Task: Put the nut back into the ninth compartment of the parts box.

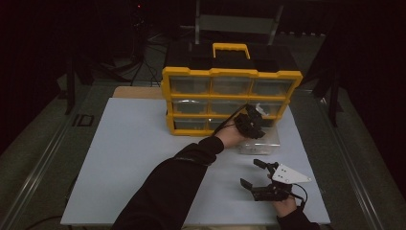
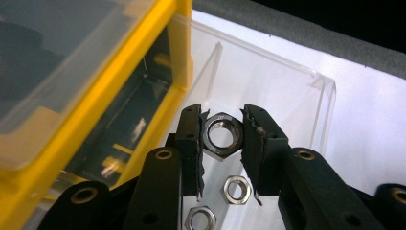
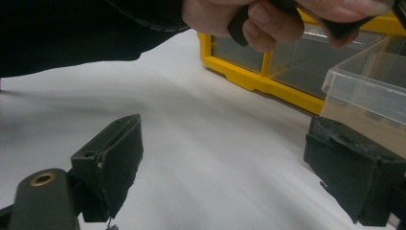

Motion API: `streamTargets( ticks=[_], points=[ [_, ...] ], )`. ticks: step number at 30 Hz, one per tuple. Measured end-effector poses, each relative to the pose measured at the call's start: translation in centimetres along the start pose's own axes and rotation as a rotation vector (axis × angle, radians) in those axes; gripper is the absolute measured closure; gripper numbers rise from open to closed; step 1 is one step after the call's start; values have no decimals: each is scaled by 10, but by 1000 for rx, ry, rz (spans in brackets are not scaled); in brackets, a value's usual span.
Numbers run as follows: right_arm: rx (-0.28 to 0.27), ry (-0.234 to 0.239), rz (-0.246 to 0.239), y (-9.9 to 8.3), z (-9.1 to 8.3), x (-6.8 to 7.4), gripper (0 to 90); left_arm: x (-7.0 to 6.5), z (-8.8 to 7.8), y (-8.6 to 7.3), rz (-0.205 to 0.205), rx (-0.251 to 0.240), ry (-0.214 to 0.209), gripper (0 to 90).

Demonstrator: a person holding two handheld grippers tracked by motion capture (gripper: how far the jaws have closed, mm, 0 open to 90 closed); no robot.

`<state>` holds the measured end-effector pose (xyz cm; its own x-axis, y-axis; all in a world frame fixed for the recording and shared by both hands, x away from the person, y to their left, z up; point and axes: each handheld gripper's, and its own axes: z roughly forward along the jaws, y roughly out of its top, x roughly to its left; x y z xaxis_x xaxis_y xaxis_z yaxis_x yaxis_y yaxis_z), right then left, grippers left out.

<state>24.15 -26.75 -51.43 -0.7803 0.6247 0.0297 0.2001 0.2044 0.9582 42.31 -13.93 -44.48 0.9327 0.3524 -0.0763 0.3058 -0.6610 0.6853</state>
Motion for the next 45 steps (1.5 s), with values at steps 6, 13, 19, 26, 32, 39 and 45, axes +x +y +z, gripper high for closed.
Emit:
streamTargets(
  ticks=[6, 13, 19, 26, 32, 39, 45],
  points=[
    [0, 1, 2, 0, 0, 0, 133, 3, 4, -1, -2, 13, -4, 685],
    [1, 3, 1, 0, 0, 0, 134, 3, -5, 0, -23, -24, -33, 585],
    [3, 2, 3, 0, 0, 0, 134, -2, -23, 1, -6, -62, -53, 440],
    [9, 1, 2, 0, 1, 0, 134, -7, -42, -6, -9, -97, -60, 284],
    [11, 0, 2, -1, 1, 0, 134, -10, -53, -12, -14, -98, -54, 156],
    [11, -1, 8, -2, 1, -1, 134, -11, -73, -28, -10, -111, -45, 89],
    [7, -2, 7, -2, 0, -1, 133, -6, -83, -36, -36, -127, -64, 0]
  ],
)
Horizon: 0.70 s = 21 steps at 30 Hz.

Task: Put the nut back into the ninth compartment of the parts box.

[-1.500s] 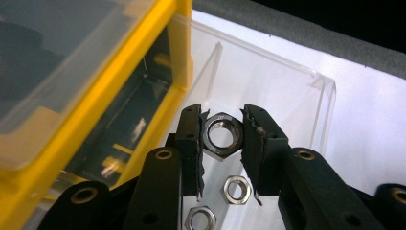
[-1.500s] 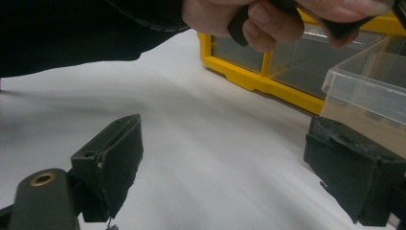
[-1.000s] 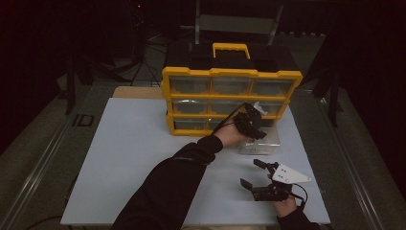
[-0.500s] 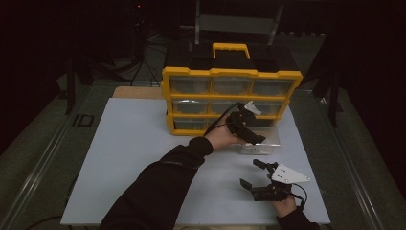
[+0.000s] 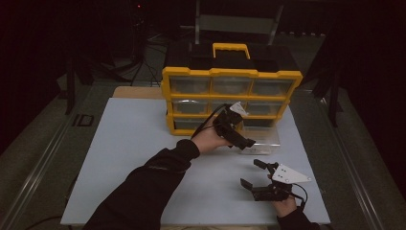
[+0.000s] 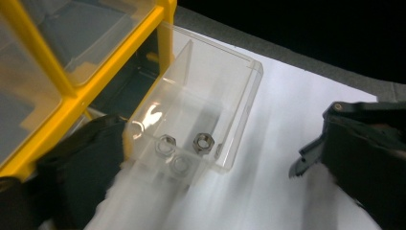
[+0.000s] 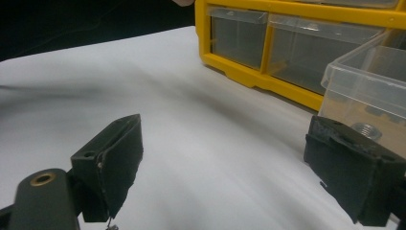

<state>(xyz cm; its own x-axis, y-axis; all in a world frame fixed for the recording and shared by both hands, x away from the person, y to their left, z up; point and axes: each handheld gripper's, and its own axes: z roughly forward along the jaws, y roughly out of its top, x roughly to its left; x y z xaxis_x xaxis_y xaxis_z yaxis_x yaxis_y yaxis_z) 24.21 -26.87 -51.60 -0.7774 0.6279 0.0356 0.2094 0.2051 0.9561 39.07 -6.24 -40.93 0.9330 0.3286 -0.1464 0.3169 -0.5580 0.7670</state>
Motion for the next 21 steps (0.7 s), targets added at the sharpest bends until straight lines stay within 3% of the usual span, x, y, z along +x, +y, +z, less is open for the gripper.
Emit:
streamTargets(
  ticks=[2, 7, 9, 11, 17, 21],
  points=[
    [1, 2, 7, -1, 0, -1, 134, 3, -8, -4, -16, -27, 1, 0],
    [2, 7, 6, -1, 0, -1, 134, 2, -27, -18, -13, -96, 37, 0],
    [1, 5, 6, -1, 0, -1, 134, 4, -36, -26, -20, -106, 22, 0],
    [1, 5, 6, 0, 0, 0, 134, 5, -43, -33, -22, -105, 41, 0],
    [4, 5, 0, 0, 2, 1, 134, 8, -62, -51, -41, -118, 46, 0],
    [6, 4, 1, 0, 2, 1, 134, 10, -79, -69, -37, -149, 52, 0]
  ],
)
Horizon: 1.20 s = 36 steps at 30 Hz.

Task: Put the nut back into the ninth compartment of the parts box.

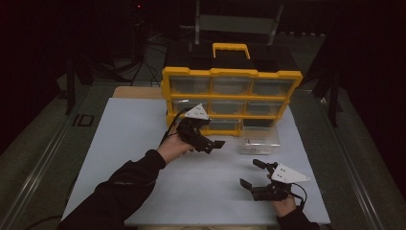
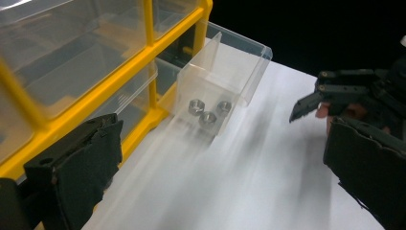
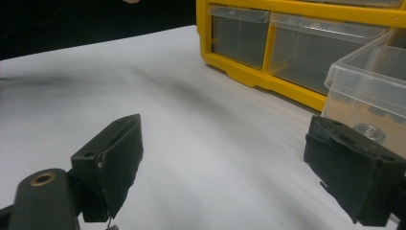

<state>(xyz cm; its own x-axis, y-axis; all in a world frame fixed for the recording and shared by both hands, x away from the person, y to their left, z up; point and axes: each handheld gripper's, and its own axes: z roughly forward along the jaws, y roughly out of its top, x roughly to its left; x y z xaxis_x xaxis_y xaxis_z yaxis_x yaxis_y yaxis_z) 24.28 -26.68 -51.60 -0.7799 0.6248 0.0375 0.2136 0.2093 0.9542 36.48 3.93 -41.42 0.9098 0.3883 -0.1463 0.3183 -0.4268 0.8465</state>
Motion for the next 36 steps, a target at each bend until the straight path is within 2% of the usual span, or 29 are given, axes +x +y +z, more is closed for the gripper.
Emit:
streamTargets(
  ticks=[5, 12, 21, 29, 36],
  points=[
    [-2, -3, -5, 1, 0, 0, 134, -2, -20, -18, 34, -22, 13, 0],
    [1, -4, -10, 1, 1, 1, 134, -5, -44, -49, 35, -35, 36, 0],
    [5, -6, -12, 1, 1, 2, 133, -8, -71, -83, 5, -61, 68, 0],
    [7, -7, -14, 1, 2, 2, 134, -11, -94, -105, -32, -98, 76, 0],
    [9, -6, -15, 1, 2, 2, 134, -16, -111, -125, -39, -108, 95, 0]
  ],
)
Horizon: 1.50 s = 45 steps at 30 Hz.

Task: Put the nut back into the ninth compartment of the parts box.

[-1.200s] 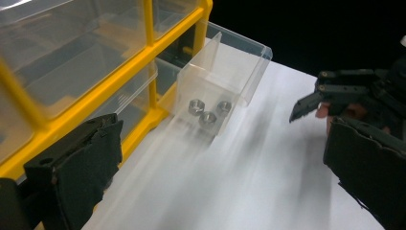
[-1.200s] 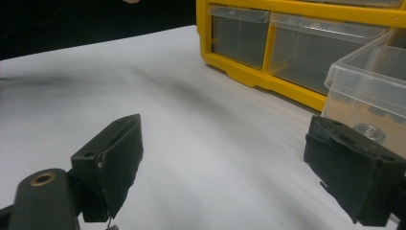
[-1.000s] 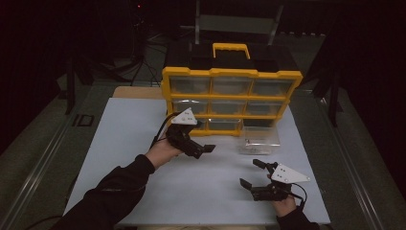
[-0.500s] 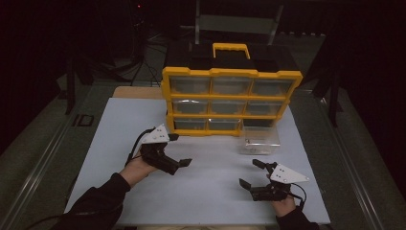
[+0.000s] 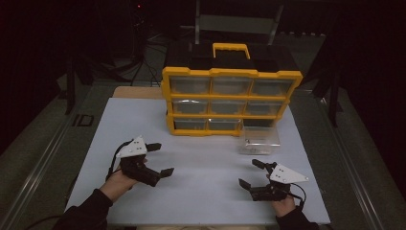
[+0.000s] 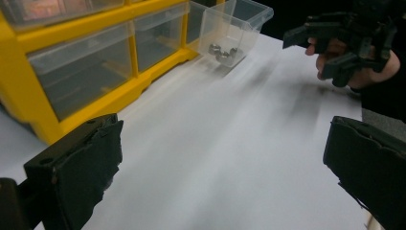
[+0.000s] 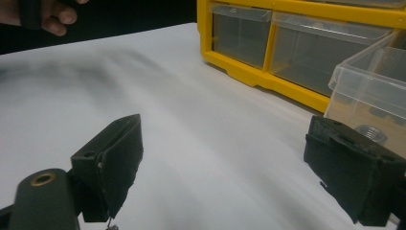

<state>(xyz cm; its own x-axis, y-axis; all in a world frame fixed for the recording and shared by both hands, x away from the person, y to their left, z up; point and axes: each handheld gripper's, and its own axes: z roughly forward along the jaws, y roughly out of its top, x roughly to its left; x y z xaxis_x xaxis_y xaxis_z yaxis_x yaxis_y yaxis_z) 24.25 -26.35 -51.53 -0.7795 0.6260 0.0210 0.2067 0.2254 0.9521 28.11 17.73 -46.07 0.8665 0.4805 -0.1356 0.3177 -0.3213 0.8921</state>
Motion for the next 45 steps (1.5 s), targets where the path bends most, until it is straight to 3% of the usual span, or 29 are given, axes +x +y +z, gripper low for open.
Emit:
streamTargets(
  ticks=[12, 15, 17, 30, 38, 45],
  points=[
    [2, 3, -3, 0, 1, 1, 134, 3, -23, -41, -70, 11, 75, 0],
    [5, 2, -2, 0, 1, 1, 134, 4, -27, -52, -72, 21, 104, 0],
    [7, 5, -2, 0, 2, 1, 134, 6, -29, -58, -87, 16, 102, 0],
    [7, 7, 0, -1, 2, 1, 134, 10, -44, -81, -124, 24, 178, 0],
    [8, 7, 1, -1, 2, 0, 134, 15, -49, -90, -156, 9, 202, 0],
    [14, 6, 2, -1, 2, 0, 133, 15, -49, -92, -146, 10, 231, 0]
  ],
)
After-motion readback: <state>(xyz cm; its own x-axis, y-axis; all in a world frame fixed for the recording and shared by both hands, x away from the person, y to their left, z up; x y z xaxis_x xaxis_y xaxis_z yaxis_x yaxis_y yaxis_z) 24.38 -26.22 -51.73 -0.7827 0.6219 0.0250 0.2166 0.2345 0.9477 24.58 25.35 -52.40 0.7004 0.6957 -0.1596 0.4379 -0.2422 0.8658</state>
